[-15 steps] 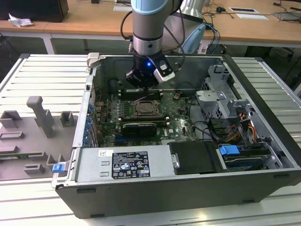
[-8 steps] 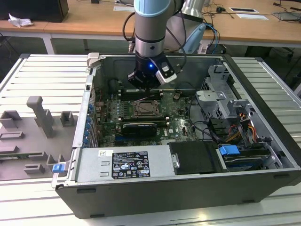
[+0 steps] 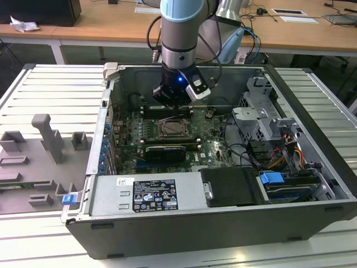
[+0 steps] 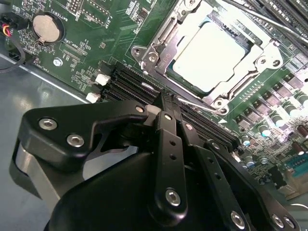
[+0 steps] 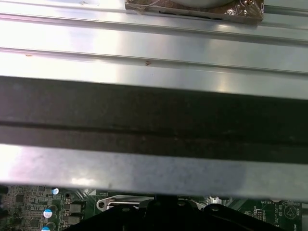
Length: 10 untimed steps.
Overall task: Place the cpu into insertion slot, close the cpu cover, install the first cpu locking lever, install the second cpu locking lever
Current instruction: 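Install the first cpu locking lever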
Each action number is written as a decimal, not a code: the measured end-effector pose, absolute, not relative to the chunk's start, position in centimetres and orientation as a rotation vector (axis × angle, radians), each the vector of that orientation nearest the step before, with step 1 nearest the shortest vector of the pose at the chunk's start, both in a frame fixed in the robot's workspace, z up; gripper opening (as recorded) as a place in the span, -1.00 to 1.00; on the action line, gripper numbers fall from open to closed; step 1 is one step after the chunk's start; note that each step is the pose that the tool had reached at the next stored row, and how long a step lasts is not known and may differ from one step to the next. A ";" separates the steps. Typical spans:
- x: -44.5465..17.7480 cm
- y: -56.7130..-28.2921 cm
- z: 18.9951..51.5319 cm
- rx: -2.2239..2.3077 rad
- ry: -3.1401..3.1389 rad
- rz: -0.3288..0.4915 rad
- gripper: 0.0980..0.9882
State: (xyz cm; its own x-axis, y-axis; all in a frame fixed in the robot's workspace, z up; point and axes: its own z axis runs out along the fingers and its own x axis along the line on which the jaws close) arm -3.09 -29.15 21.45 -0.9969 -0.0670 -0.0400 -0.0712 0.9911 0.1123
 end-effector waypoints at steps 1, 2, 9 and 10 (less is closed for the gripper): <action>-3.1 -29.1 21.4 -0.108 3.099 0.177 -0.98; -3.0 -29.1 21.4 -0.108 3.099 0.177 -0.98; -2.8 -29.1 21.1 -0.107 3.099 0.177 -0.98; -2.8 -29.1 21.1 -0.108 3.099 0.177 -0.98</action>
State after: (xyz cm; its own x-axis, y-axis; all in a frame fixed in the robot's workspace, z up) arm -2.82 -29.15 21.09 -0.9969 -0.0670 -0.0400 -0.0712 0.9911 0.1123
